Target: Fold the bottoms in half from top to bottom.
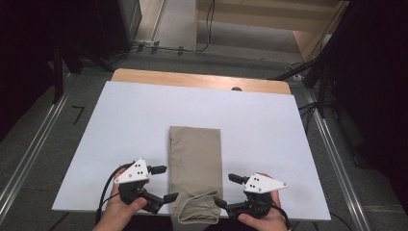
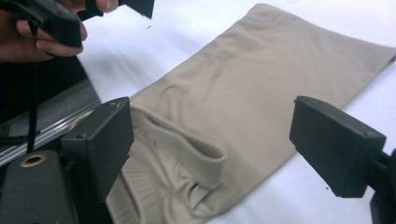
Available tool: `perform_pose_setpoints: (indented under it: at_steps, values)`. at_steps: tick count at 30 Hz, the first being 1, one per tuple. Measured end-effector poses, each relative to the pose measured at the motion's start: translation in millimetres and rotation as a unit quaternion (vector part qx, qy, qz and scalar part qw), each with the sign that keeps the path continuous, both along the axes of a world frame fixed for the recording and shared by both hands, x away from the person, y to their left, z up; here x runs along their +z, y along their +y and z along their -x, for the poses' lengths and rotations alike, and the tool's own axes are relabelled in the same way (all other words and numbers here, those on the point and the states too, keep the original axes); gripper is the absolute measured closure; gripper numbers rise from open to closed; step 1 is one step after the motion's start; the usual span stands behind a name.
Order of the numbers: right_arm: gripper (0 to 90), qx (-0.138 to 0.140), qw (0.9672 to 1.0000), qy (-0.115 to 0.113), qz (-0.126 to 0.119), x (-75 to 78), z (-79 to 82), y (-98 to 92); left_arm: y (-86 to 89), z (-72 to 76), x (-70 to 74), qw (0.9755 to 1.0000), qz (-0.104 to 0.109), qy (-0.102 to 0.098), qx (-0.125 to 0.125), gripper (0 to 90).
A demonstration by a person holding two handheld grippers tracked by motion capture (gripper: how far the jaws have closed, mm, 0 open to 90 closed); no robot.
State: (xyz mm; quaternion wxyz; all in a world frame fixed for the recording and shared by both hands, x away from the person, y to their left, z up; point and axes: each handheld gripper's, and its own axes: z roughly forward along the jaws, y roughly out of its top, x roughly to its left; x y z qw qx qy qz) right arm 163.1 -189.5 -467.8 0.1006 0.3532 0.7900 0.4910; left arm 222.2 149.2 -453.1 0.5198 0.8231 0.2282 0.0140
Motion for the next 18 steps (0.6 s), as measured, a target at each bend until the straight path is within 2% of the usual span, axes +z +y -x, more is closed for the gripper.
perform_pose_setpoints:
  at_steps: [4, 7, 9, 12, 15, 18]
  values:
    - [11.0, -0.009, 1.0, -0.001, 0.0, 4.5, -12.9, -2.7, -5.0, -15.5, 5.2, 1.0, 0.004, -0.004, -0.001, 7.7]
    - [9.1, -0.016, 0.9998, -0.003, -0.008, 8.1, -24.2, -5.5, -11.0, -26.8, 7.3, 1.0, -0.003, -0.009, -0.003, 7.7]
    - [9.1, -0.041, 0.9989, -0.021, -0.013, 10.1, -30.2, -8.2, -13.5, -34.4, 8.1, 0.9999, -0.007, -0.012, -0.004, 7.7]
    - [9.1, -0.052, 0.9979, -0.026, -0.028, 10.7, -42.2, -14.3, -15.0, -46.3, 8.6, 0.9999, -0.008, -0.013, -0.005, 7.6]
    - [9.0, -0.054, 0.9978, -0.026, -0.027, 11.6, -52.7, -17.7, -14.0, -58.3, 8.2, 0.9998, -0.007, -0.017, -0.004, 7.6]
    - [7.1, -0.054, 0.9982, -0.022, -0.014, 13.4, -62.9, -18.1, -10.5, -69.7, 8.2, 0.9999, 0.008, -0.014, -0.001, 7.6]
